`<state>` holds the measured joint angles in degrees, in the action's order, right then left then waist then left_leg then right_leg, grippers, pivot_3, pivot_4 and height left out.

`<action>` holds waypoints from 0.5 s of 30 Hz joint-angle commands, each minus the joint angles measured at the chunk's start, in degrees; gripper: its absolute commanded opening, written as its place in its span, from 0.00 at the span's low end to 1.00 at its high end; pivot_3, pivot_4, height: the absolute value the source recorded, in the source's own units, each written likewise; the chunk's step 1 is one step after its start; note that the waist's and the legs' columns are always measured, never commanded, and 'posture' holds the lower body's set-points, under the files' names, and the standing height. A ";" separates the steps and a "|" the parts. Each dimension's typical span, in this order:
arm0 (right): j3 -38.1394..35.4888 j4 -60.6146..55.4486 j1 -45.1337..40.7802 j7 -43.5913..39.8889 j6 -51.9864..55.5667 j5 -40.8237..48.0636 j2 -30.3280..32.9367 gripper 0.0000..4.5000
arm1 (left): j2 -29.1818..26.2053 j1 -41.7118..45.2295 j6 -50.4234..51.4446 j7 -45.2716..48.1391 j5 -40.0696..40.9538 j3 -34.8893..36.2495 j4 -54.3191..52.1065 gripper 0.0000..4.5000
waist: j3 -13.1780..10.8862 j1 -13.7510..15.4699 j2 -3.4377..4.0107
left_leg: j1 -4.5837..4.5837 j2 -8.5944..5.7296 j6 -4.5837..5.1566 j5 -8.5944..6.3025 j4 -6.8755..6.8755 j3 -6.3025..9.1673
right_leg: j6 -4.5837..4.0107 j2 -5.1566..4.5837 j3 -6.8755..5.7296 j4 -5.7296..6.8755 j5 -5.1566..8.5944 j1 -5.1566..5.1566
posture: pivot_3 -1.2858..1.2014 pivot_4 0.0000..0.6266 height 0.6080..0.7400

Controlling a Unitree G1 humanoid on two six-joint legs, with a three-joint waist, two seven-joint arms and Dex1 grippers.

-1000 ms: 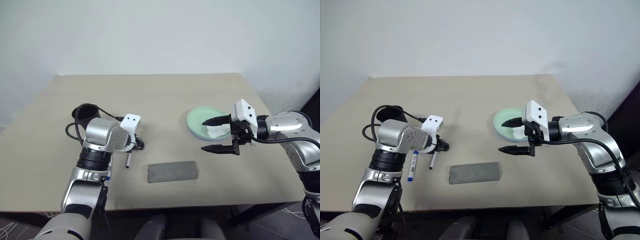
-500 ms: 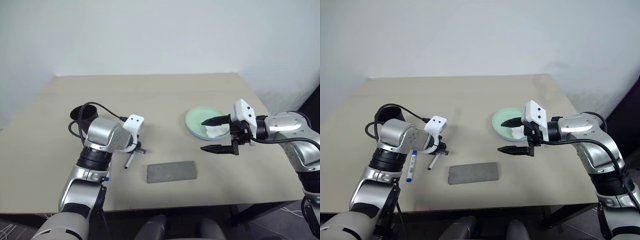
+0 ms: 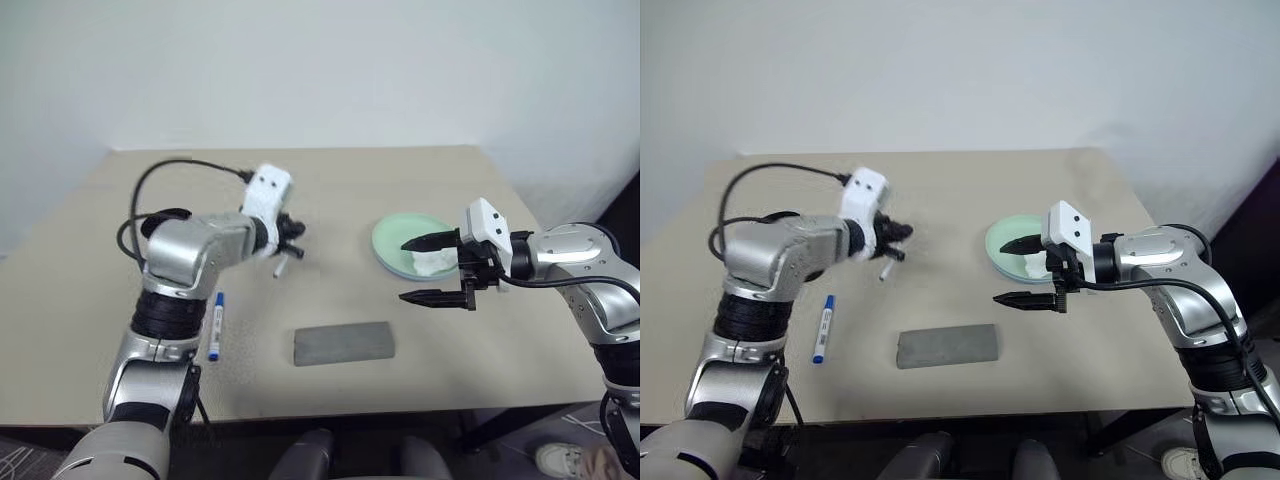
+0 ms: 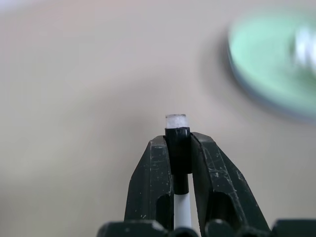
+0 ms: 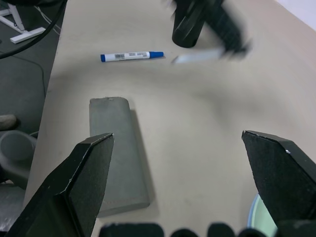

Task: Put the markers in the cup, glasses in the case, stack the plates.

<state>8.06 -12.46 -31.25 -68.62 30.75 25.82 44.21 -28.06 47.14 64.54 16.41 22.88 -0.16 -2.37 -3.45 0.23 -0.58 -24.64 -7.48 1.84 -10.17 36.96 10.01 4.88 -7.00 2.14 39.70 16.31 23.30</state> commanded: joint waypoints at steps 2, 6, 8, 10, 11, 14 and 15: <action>-2.07 -0.81 -2.26 -0.09 -0.19 1.15 -0.06 1.00 | -3.59 2.45 -14.82 0.26 -3.75 7.43 2.97 0.02 | 0.01 -0.03 0.01 | 0.01 0.00 0.00 0.00 0.00 -0.02 | -0.03 0.00 0.01 0.00 -0.02 0.00 | 0.52 0.00 0.57; -3.62 0.38 -3.35 0.44 1.01 2.88 -0.91 1.00 | -6.40 2.45 -21.77 -0.11 -5.32 11.46 7.96 0.02 | 0.00 0.03 0.00 | 0.01 0.00 0.00 0.01 0.00 -0.02 | -0.23 0.04 0.02 0.00 -0.14 0.01 | 0.52 0.00 0.57; -5.66 1.26 -4.81 0.72 3.24 5.80 -1.67 1.00 | -7.75 1.49 -25.99 -0.08 -6.43 13.04 9.64 0.02 | 0.00 0.06 -0.01 | 0.01 0.00 0.01 0.01 0.03 -0.03 | -0.21 0.04 0.03 0.00 -0.14 0.01 | 0.52 0.00 0.57; -7.21 1.80 -5.92 0.80 4.96 7.96 -1.99 1.00 | -8.48 0.30 -28.91 -0.04 -7.09 14.05 10.66 0.02 | 0.02 0.23 -0.06 | 0.01 0.00 0.01 0.01 0.04 0.00 | -0.25 0.04 0.00 0.00 -0.18 -0.02 | 0.52 0.00 0.57; -8.10 2.29 -6.65 0.80 5.88 9.08 -2.07 1.00 | -8.81 -0.74 -30.18 0.31 -7.21 14.76 11.07 0.02 | 0.03 0.28 -0.07 | 0.01 -0.01 0.01 0.01 0.05 -0.01 | -0.26 0.04 -0.01 0.00 -0.19 -0.03 | 0.52 0.00 0.57; -10.03 3.67 -8.15 0.59 7.57 11.27 -2.05 1.00 | -9.06 -3.77 -34.67 0.79 -7.93 15.92 11.19 0.02 | 0.04 0.34 -0.08 | 0.02 -0.01 0.01 0.01 0.05 -0.02 | -0.29 0.04 0.01 0.00 -0.21 -0.02 | 0.52 0.00 0.57; -10.59 4.05 -8.45 0.44 7.90 11.75 -2.00 1.00 | -8.92 -4.61 -35.40 0.80 -7.85 16.18 10.98 0.02 | 0.04 0.41 -0.10 | 0.02 0.00 0.01 0.01 0.04 0.00 | -0.31 0.05 0.00 0.00 -0.23 -0.02 | 0.52 0.00 0.57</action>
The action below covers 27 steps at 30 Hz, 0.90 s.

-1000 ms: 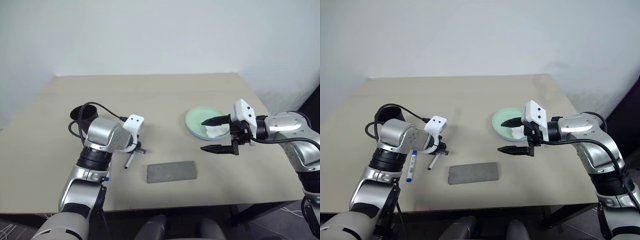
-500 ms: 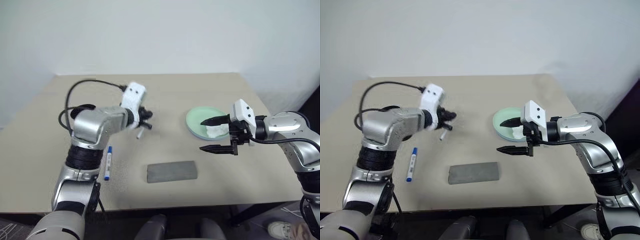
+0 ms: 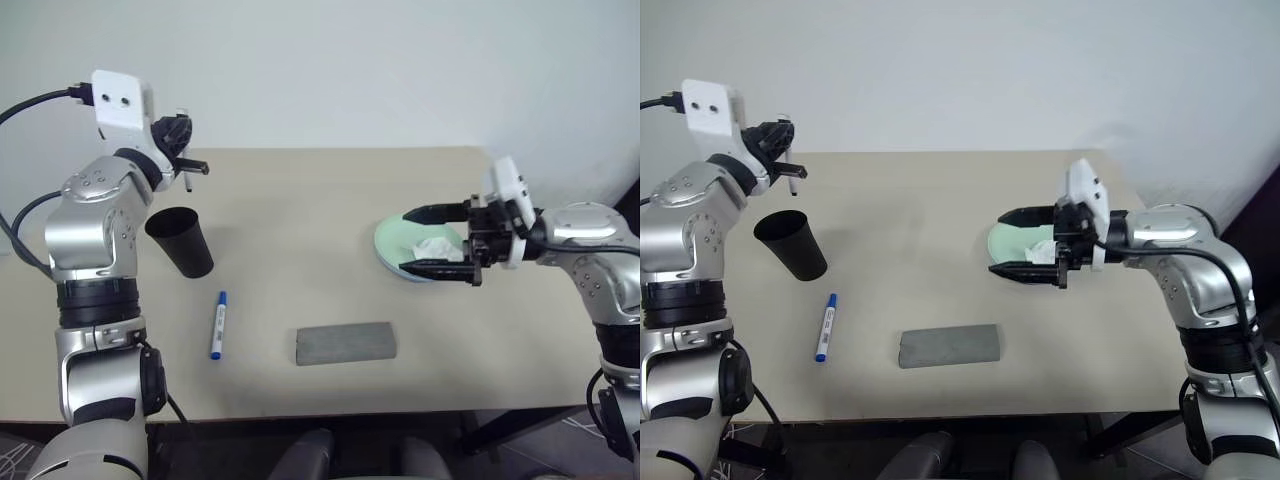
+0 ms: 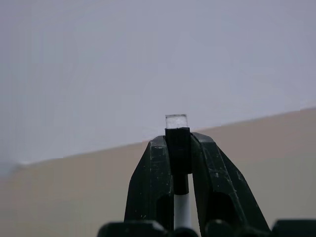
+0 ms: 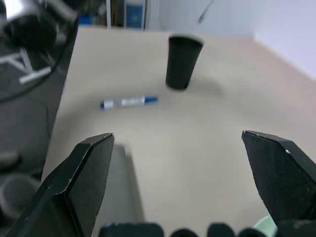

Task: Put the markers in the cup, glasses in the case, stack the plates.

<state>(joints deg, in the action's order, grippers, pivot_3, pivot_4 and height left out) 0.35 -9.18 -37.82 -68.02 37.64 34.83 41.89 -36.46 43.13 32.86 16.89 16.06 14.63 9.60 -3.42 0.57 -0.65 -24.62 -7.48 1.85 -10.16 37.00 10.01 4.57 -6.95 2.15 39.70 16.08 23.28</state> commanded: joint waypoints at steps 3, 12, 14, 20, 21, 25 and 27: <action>-4.57 2.80 -3.68 -0.14 2.02 4.14 0.42 1.00 | -0.05 -3.15 -7.33 -0.49 -1.76 1.97 -1.11 0.02 | 0.00 0.09 -0.04 | -0.01 0.00 0.00 0.00 0.00 0.00 | -0.03 0.00 -0.01 0.01 -0.02 0.01 | 0.52 0.00 0.57; -4.65 3.46 -4.02 0.06 1.72 3.97 0.53 1.00 | 0.72 -6.15 -15.98 -0.87 -3.71 1.79 3.08 0.02 | 0.01 0.06 -0.05 | -0.01 0.00 0.00 0.00 -0.01 -0.03 | -0.03 0.00 0.02 0.01 -0.04 0.04 | 0.52 0.00 0.57; -4.68 3.26 -3.88 0.27 1.79 4.00 0.49 1.00 | 1.48 -6.44 -18.98 -1.73 -4.34 1.92 4.34 0.02 | 0.02 0.12 -0.06 | -0.01 0.00 0.00 0.00 -0.01 -0.03 | -0.03 0.00 0.01 0.01 -0.04 0.03 | 0.52 0.00 0.57; -4.83 2.94 -3.66 0.68 1.90 4.07 0.58 1.00 | 2.16 -7.49 -23.26 -2.52 -5.54 2.17 7.81 0.02 | 0.03 0.09 -0.08 | -0.01 0.00 0.00 0.00 0.00 -0.04 | -0.02 0.00 0.02 0.01 -0.05 0.03 | 0.52 0.00 0.57; -4.89 2.82 -3.61 0.73 1.94 4.16 0.61 1.00 | 2.35 -7.74 -24.06 -2.47 -5.59 2.14 8.25 0.02 | 0.03 0.09 -0.08 | -0.01 0.00 0.00 0.00 0.00 -0.04 | -0.02 0.00 0.02 0.01 -0.05 0.04 | 0.52 0.00 0.57; -5.01 2.53 -3.61 0.91 2.08 4.43 0.61 1.00 | 2.87 -8.46 -27.52 -2.24 -6.45 1.51 10.39 0.02 | 0.03 0.12 -0.08 | -0.01 0.00 0.00 0.00 0.00 -0.03 | -0.02 0.00 0.01 0.01 -0.05 0.03 | 0.52 0.00 0.57; -5.05 2.46 -3.87 1.08 2.48 4.68 0.60 1.00 | 3.35 -8.34 -28.33 -2.30 -6.42 1.73 12.10 0.02 | 0.04 0.12 -0.09 | -0.01 0.00 0.00 0.00 0.00 -0.03 | -0.02 0.00 0.00 0.01 -0.05 0.03 | 0.52 0.00 0.57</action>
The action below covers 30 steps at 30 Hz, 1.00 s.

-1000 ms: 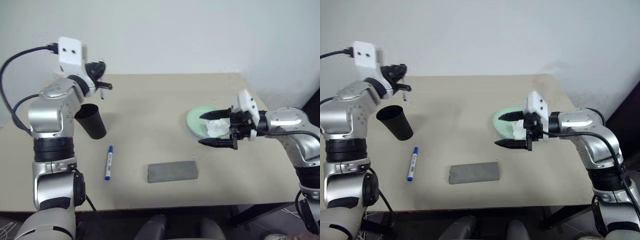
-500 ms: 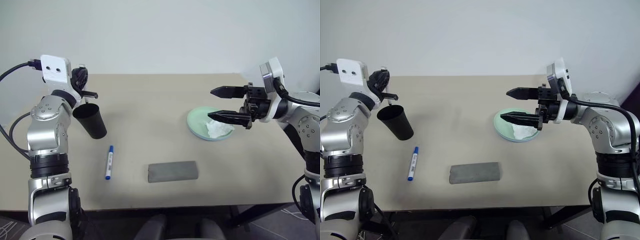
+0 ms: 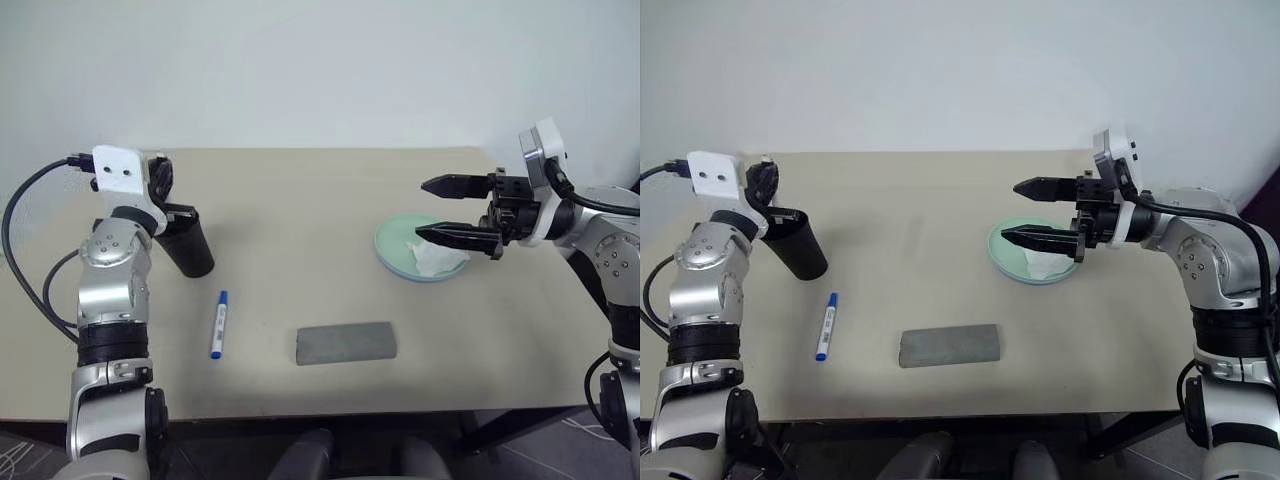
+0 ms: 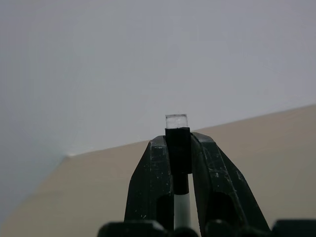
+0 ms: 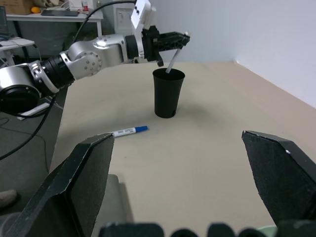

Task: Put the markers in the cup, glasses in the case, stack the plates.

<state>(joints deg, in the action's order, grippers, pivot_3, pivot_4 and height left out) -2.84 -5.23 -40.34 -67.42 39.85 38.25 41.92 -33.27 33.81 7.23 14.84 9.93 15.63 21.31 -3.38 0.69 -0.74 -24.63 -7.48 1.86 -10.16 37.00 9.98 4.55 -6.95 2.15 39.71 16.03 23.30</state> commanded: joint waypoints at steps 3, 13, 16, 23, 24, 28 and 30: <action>-1.96 -1.55 -1.80 0.58 0.95 1.62 0.73 1.00 | 1.08 0.84 -4.99 -0.52 -0.71 0.38 2.68 0.02 | 0.00 0.00 0.00 | 0.00 0.00 0.00 0.00 0.00 -0.01 | 0.00 0.00 0.00 0.00 0.00 0.00 | 0.52 0.00 0.57; -2.36 -2.15 -2.44 1.25 1.52 2.24 0.67 1.00 | 3.14 1.04 -11.56 -0.88 -1.90 -0.25 10.97 0.02 | 0.01 0.00 -0.01 | 0.00 0.00 0.00 0.00 0.00 -0.01 | 0.00 0.00 0.01 0.00 -0.01 0.01 | 0.52 0.00 0.57; -2.38 -2.25 -2.45 1.51 1.61 2.28 0.60 1.00 | 3.32 0.90 -12.51 -0.67 -2.14 -0.41 12.31 0.02 | 0.03 -0.01 -0.02 | 0.00 0.00 0.00 0.00 0.00 -0.01 | 0.00 0.00 0.00 0.00 -0.01 -0.01 | 0.52 0.00 0.57; -2.26 -2.24 -2.26 1.96 1.36 2.08 0.36 1.00 | 3.38 0.47 -13.75 -0.03 -2.24 -0.24 13.18 0.64 | 0.04 -0.01 -0.02 | 0.00 0.00 0.00 0.00 0.00 -0.01 | 0.01 0.00 0.00 0.01 0.00 0.00 | 0.52 0.00 0.57; -2.09 -2.19 -2.28 2.06 1.22 1.93 0.22 1.00 | 3.29 0.55 -13.75 0.01 -2.26 -0.18 13.19 0.72 | 0.04 -0.01 -0.02 | 0.00 0.00 0.00 0.00 0.00 0.00 | 0.01 0.00 0.00 0.01 0.00 0.00 | 0.52 0.00 0.57; -1.85 -2.03 -2.41 2.12 1.11 1.76 0.00 1.00 | 2.93 0.73 -13.00 -1.13 -3.42 -0.65 11.05 1.00 | 0.05 -0.01 -0.02 | 0.00 0.00 0.00 0.00 0.00 0.00 | 0.01 0.00 0.00 0.01 -0.01 0.00 | 0.52 0.00 0.57; -1.74 -1.91 -2.46 2.08 1.03 1.61 -0.01 1.00 | 3.04 0.59 -10.86 -1.75 -3.87 -1.24 8.04 1.00 | 0.05 -0.01 -0.03 | 0.00 0.00 0.00 0.00 0.00 -0.01 | 0.01 0.00 0.00 0.01 -0.01 0.00 | 0.52 0.00 0.57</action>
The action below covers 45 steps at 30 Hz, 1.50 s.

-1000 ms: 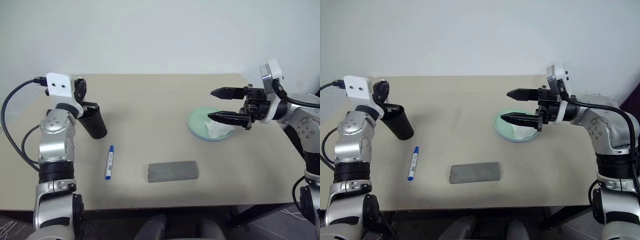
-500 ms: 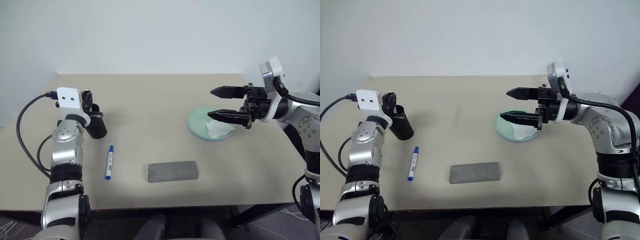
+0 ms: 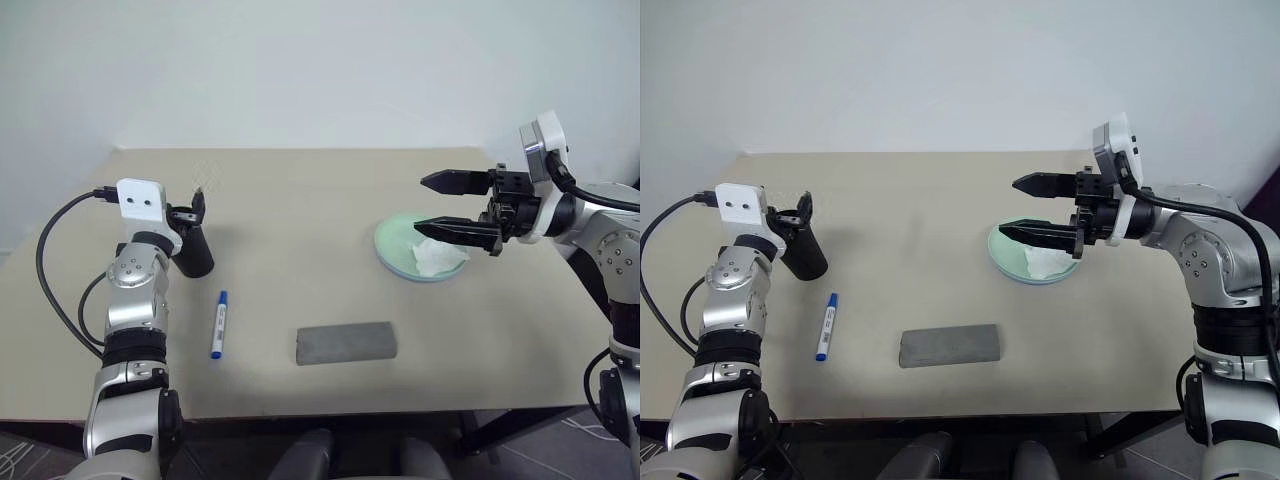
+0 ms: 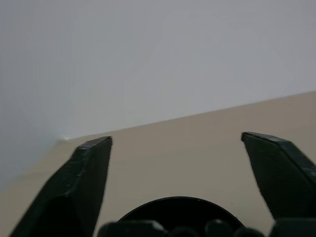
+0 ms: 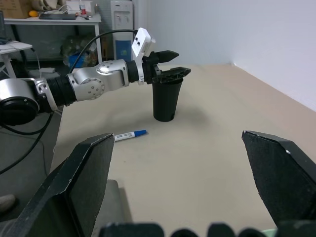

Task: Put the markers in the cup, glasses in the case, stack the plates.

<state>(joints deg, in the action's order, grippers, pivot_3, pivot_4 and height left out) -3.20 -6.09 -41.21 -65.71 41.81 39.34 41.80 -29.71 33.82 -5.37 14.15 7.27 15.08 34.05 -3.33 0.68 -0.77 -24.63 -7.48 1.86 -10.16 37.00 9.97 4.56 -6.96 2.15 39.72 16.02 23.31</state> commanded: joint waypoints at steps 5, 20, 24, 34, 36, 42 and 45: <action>-0.87 -0.96 -1.26 0.33 -1.19 -0.12 0.20 1.00 | -0.46 -1.62 25.86 -2.79 -1.31 -4.56 -25.49 1.00 | 0.00 -0.03 -0.03 | -0.01 0.00 0.00 0.00 0.00 0.00 | 0.00 0.00 0.00 0.00 0.00 0.00 | 0.52 0.00 0.57; 0.35 -0.28 -1.67 0.00 -1.59 -0.41 -0.41 1.00 | 1.29 9.96 93.71 -5.59 -0.62 -14.64 -51.56 1.00 | -0.03 -0.40 -0.09 | 0.00 0.01 -0.01 0.00 -0.03 0.07 | 0.29 0.06 -0.03 0.01 0.17 0.00 | 0.52 0.00 0.57; 0.45 -0.17 -1.79 -0.04 -1.59 -0.46 -0.45 1.00 | 1.77 8.82 97.87 -7.43 -0.67 -15.86 -48.13 1.00 | -0.04 -0.44 -0.10 | 0.00 0.01 -0.01 0.00 -0.03 0.08 | 0.29 0.05 -0.04 0.01 0.17 -0.01 | 0.52 0.00 0.57; 0.65 -0.32 -1.58 0.06 -1.47 -0.56 -0.44 1.00 | 4.91 2.84 97.87 -13.27 3.06 -12.26 -42.28 1.00 | -0.04 -0.35 -0.12 | 0.00 0.00 -0.01 0.00 -0.05 0.08 | 0.27 0.01 -0.02 -0.02 0.16 0.01 | 0.52 0.00 0.57; 0.66 -0.42 -1.50 0.10 -1.40 -0.55 -0.40 1.00 | 5.46 1.71 97.87 -14.91 4.73 -11.88 -42.17 1.00 | -0.04 -0.35 -0.13 | 0.00 0.00 -0.01 0.00 -0.04 0.08 | 0.28 0.01 -0.03 -0.02 0.16 -0.01 | 0.52 0.00 0.57; 0.71 -0.62 -1.05 0.13 -1.57 -0.71 -0.58 1.00 | 6.90 0.62 97.87 -22.02 10.46 -9.61 -41.32 1.00 | -0.04 -0.40 -0.13 | -0.01 0.00 -0.02 -0.01 -0.05 0.08 | 0.27 0.00 -0.02 -0.02 0.16 0.01 | 0.52 0.00 0.57; 0.67 -0.81 -0.82 0.16 -1.65 -0.75 -0.66 1.00 | 5.94 -0.42 97.87 -26.41 15.49 -9.63 -41.37 1.00 | -0.04 -0.41 -0.13 | -0.01 0.00 -0.01 -0.01 -0.04 0.07 | 0.27 0.00 -0.01 -0.02 0.16 0.01 | 0.52 0.00 0.57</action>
<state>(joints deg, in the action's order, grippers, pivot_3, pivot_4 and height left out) -1.44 -5.68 -41.55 -65.79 41.11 38.27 41.28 -22.79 33.54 92.08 -9.45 20.13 4.64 -6.62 -3.37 0.27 -0.89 -24.63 -7.48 1.84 -10.17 36.96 10.05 4.83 -6.96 2.14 39.70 16.18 23.32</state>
